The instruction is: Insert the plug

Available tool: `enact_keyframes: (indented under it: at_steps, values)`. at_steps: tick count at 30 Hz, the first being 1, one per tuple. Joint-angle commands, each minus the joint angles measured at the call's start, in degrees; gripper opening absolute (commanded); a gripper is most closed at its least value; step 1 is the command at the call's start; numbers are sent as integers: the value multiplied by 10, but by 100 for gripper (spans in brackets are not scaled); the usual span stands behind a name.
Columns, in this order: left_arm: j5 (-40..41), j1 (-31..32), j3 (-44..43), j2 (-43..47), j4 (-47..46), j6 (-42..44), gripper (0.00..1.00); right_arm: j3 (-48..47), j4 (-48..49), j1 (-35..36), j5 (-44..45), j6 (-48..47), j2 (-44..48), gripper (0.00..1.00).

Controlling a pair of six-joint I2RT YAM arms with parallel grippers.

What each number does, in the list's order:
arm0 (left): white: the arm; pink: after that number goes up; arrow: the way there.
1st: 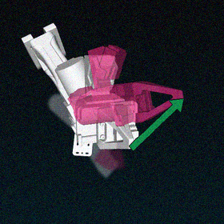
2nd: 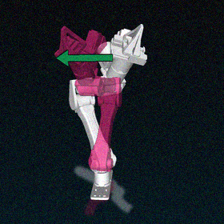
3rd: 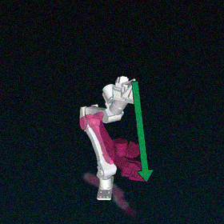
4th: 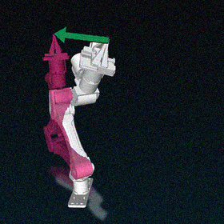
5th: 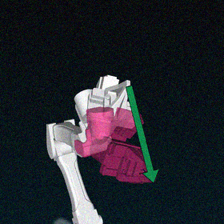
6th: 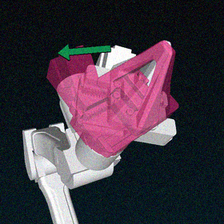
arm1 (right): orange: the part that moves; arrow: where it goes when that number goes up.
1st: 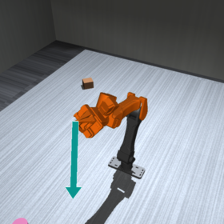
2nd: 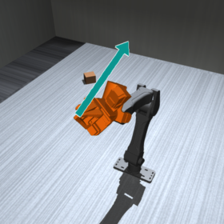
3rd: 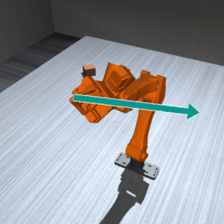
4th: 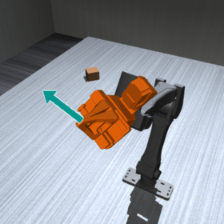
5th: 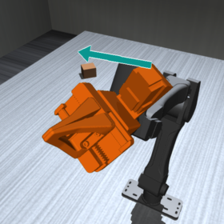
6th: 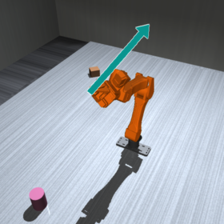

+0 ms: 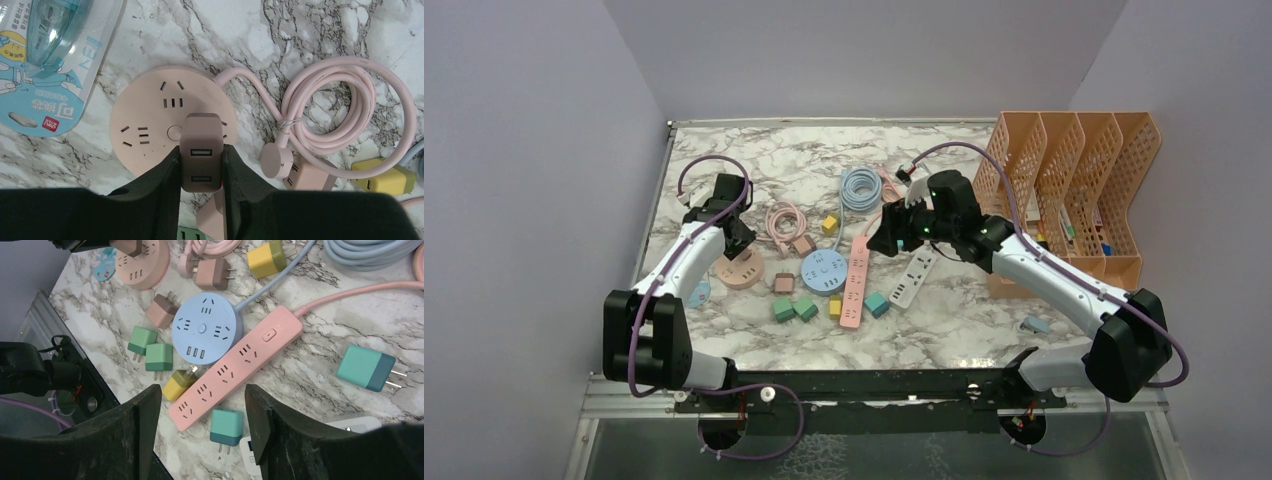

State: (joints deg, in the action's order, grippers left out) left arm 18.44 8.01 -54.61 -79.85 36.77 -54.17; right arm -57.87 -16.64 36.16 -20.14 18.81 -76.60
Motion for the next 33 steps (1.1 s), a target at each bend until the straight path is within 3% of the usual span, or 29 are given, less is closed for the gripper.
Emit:
enact_keyframes:
  at_steps: [1,18,33]
  values:
    - [5,4,-22,0,29,-7,0,-2,-6,-2,20,0,-7,62]
    - [0,10,-25,-52,13,-9,0,-3,-9,-2,29,-3,-16,61]
    - [48,19,-41,-6,66,-18,0,-4,-13,-2,43,-6,-15,61]
